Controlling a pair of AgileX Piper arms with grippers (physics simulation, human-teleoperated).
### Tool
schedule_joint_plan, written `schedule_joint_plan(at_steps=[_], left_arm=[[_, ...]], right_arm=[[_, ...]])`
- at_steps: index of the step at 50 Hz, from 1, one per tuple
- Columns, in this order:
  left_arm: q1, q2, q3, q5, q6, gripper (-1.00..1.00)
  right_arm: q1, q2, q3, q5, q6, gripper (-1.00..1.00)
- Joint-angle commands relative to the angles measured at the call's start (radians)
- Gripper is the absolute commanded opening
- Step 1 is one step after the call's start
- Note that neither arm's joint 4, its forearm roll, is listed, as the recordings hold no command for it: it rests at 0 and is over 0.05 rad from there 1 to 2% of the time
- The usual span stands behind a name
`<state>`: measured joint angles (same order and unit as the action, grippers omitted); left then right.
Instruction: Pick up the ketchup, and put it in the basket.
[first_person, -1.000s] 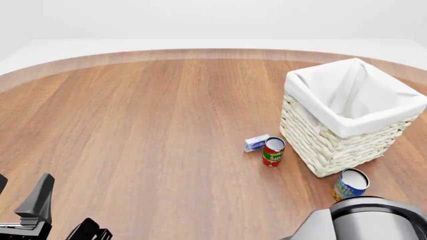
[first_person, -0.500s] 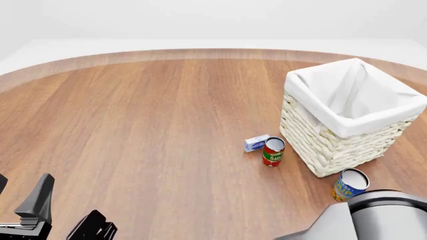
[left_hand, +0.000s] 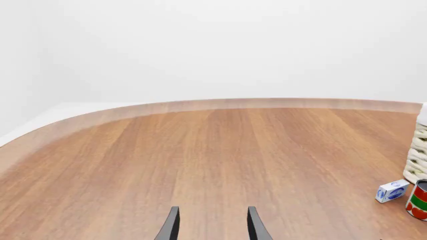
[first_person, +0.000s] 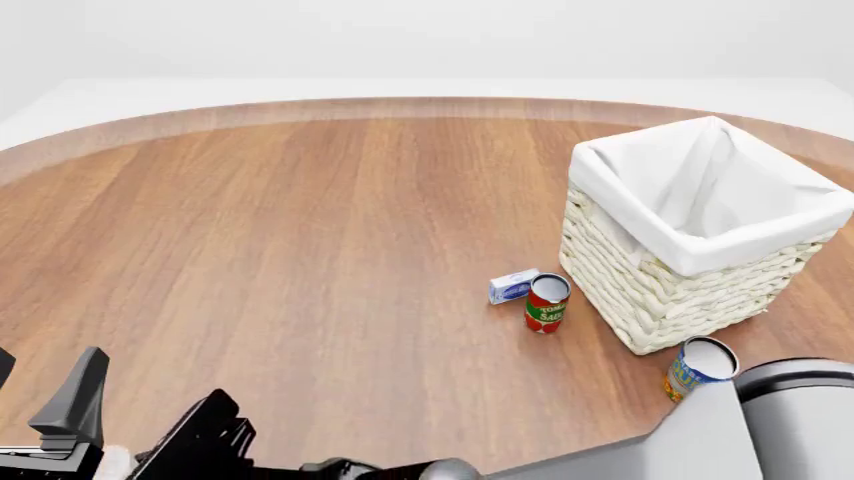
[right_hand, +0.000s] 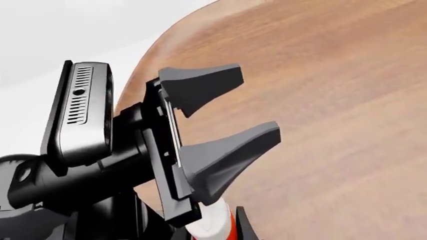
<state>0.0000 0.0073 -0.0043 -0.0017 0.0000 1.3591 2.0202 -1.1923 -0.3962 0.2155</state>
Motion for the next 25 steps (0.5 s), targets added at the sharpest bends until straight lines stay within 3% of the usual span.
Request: schedule_joint_plan(at_steps=[1, 25], left_arm=[[0.0, 0.0, 0.0, 0.0, 0.0, 1.0], [0.0, 0.0, 0.0, 0.0, 0.0, 1.0]], right_arm=[[-0.028, -0.011, 0.014, -0.02, 0.03, -1.0], [-0.204, -0.084, 0.047, -0.046, 0.071, -1.0]])
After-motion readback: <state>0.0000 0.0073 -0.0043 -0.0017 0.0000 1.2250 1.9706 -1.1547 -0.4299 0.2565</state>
